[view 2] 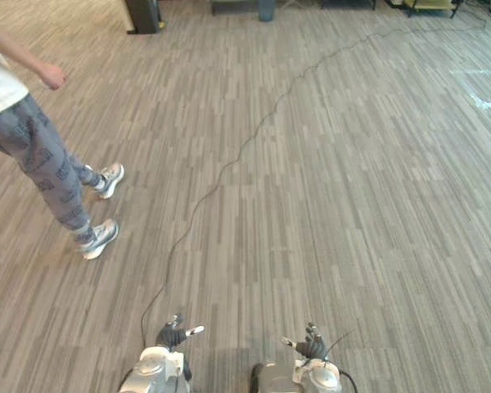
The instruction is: Pick up cushions and gather them together orderly.
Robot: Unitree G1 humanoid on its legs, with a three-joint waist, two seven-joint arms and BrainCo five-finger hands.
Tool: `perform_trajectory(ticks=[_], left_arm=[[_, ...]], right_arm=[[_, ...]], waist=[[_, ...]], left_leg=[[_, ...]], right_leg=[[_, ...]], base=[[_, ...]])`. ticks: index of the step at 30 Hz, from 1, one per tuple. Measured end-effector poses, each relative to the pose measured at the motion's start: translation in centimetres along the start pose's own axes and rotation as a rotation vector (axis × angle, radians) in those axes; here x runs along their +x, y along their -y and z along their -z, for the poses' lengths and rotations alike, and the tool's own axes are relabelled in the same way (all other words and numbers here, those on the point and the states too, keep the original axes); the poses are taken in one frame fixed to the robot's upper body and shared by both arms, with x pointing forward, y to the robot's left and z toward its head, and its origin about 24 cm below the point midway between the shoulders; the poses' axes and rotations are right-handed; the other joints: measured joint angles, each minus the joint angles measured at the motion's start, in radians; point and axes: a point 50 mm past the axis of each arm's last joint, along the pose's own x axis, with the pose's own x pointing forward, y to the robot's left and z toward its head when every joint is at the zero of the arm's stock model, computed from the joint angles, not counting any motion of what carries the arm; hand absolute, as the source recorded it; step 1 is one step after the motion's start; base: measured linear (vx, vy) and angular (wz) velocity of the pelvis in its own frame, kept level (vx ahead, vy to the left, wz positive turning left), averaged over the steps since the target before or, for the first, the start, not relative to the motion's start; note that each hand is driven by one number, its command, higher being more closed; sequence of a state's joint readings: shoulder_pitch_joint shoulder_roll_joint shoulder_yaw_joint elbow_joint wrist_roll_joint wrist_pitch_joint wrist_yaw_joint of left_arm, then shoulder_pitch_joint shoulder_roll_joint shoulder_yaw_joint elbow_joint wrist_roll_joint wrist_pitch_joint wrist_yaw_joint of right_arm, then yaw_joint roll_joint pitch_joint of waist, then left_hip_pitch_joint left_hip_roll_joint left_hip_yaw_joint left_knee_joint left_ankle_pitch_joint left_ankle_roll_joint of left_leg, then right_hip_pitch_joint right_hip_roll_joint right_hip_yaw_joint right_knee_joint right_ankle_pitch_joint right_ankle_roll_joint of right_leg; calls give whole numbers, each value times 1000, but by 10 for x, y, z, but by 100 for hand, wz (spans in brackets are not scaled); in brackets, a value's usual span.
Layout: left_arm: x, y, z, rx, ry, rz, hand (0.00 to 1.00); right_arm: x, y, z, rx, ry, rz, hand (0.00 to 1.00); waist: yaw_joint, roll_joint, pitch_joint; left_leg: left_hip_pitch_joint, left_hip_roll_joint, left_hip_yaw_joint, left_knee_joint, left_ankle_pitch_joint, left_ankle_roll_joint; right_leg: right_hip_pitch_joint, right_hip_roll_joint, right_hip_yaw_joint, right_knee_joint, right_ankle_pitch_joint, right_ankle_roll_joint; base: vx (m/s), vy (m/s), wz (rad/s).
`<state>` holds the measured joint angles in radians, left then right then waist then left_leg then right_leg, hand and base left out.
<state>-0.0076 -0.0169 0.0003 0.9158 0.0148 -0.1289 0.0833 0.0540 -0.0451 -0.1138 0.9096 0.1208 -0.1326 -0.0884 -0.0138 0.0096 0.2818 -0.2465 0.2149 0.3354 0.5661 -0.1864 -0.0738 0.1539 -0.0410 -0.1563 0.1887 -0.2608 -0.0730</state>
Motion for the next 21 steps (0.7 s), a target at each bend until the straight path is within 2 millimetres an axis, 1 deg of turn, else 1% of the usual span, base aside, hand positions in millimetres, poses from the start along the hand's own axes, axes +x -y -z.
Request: perform_trajectory(ticks=[1, 2, 3, 4, 5, 6, 7, 8, 9, 10, 11, 12, 13, 14, 15, 16, 17, 18, 19, 20, 21], left_arm=[[0, 1, -2, 2, 14, 3, 0], [0, 1, -2, 7, 16, 7, 0], [0, 3, -1, 19, 16, 18, 0], [0, 3, -2, 25, 19, 20, 0], [0, -5, 0, 42, 10, 3, 0], [0, -11, 2, 54, 1, -6, 0], [1, -12, 2, 57, -5, -8, 0], [1, -14, 3, 58, -8, -13, 0], [1, -15, 4, 61, -14, -15, 0], [1, -17, 7, 72, -31, -17, 0], [0, -19, 12, 80, -55, -18, 0], [-1, -19, 16, 88, -75, -15, 0], [-2, -18, 19, 99, -95, -9, 0], [-2, -18, 21, 103, -100, -7, 0], [-2, -20, 22, 105, -106, -9, 0], [-2, -21, 22, 109, -110, -13, 0], [-2, -22, 23, 110, -114, -13, 0], [-2, -20, 23, 116, -115, -7, 0], [-3, -18, 24, 125, -116, 3, 0], [-4, -17, 26, 129, -122, 9, 0], [-5, -17, 30, 127, -131, 8, 0]], right_arm=[[1, 0, 3, 1, -17, 3, 0], [1, 0, 3, -1, -21, 5, 0], [1, 4, 5, -12, -32, 12, 0], [1, 5, 7, -16, -39, 15, 0], [-1, -3, 12, -2, -57, -1, 0], [-4, -7, 17, 9, -70, -10, 0], [-7, -7, 24, 13, -88, -7, 0], [-9, -6, 28, 22, -98, -2, 0], [-8, -6, 27, 20, -98, -3, 0], [-7, -9, 24, 16, -87, -16, 0], [-5, -7, 21, 7, -75, -19, 0], [-4, -6, 18, 3, -65, -19, 0], [-3, -4, 13, -13, -43, -21, 0], [-1, -2, 7, -32, -22, -25, 0], [1, -2, 3, -35, -12, -27, 0], [3, -4, -3, -36, 8, -30, 0], [5, -5, -9, -38, 25, -34, 0], [7, -5, -14, -38, 37, -35, 0], [8, -5, -18, -43, 48, -37, 0], [9, -6, -18, -57, 49, -46, 0], [8, -7, -16, -65, 43, -54, 0]], waist=[[13, -3, -1], [18, 0, -2], [24, 19, -13], [30, 16, -20], [26, -30, -45], [14, -57, -60], [15, -75, -71], [17, -92, -74], [16, -97, -73], [11, -99, -67], [3, -94, -62], [-2, -86, -56], [-8, -67, -50], [-9, -51, -42], [-10, -44, -38], [-19, -39, -34], [-32, -35, -31], [-38, -30, -27], [-42, -23, -23], [-45, -30, -23], [-49, -44, -27]], left_leg=[[-2, -62, -51, -228, 50, -18], [-2, -79, -75, -310, 80, -35], [-28, -95, -151, -414, 166, -61], [-26, -102, -166, -371, 243, -36], [-28, -125, -147, -344, 209, -18], [-31, -144, -133, -320, 175, 13], [-26, -158, -113, -290, 150, 39], [5, -165, -78, -273, 105, 46], [29, -172, -65, -267, 80, 49], [106, -180, -37, -275, 28, 54], [181, -178, -18, -288, -5, 55], [240, -178, -12, -313, -21, 53], [339, -169, 9, -371, -33, 48], [424, -153, 38, -426, -33, 48], [456, -139, 54, -448, -32, 48], [492, -118, 90, -461, -32, 47], [516, -102, 117, -463, -32, 47], [537, -93, 134, -469, -32, 47], [567, -87, 151, -486, -32, 47], [613, -96, 166, -505, -31, 43], [655, -116, 170, -509, -28, -36]], right_leg=[[33, -17, 41, -29, -8, 15], [45, -19, 60, -41, -12, 22], [76, -9, 118, -78, -30, 47], [96, -14, 162, -87, -44, 52], [80, -55, 210, -64, -42, 49], [40, -77, 238, 7, -38, 48], [0, -95, 267, 106, -40, 54], [-53, -109, 294, 238, -31, 95], [-82, -116, 303, 332, -11, 144], [-170, -132, 308, 567, 82, 293], [-230, -141, 282, 726, 88, 305], [-264, -156, 232, 802, 64, 259], [-315, -172, 130, 851, 19, 185], [-362, -169, 40, 828, -31, 128], [-393, -162, -19, 794, -55, 107], [-459, -153, -104, 705, -73, 86], [-507, -146, -172, 585, -61, 74], [-532, -141, -216, 490, -31, 63], [-554, -131, -258, 375, 20, 48], [-554, -113, -323, 150, 153, 25], [-552, -106, -331, 51, 293, -41]], base=[[551, 162, -100], [556, 248, -115], [556, 323, -113], [666, 392, -129], [684, 370, -89], [700, 315, -58], [594, 233, -44], [457, 163, -42], [431, 140, -60], [508, 166, -63], [506, 161, -64], [592, 162, -59], [623, 139, -62], [611, 120, -58], [521, 50, -50], [509, -21, -34], [523, -52, -28], [433, -73, -22], [618, -117, -25], [791, -154, -28], [973, -191, -46]])
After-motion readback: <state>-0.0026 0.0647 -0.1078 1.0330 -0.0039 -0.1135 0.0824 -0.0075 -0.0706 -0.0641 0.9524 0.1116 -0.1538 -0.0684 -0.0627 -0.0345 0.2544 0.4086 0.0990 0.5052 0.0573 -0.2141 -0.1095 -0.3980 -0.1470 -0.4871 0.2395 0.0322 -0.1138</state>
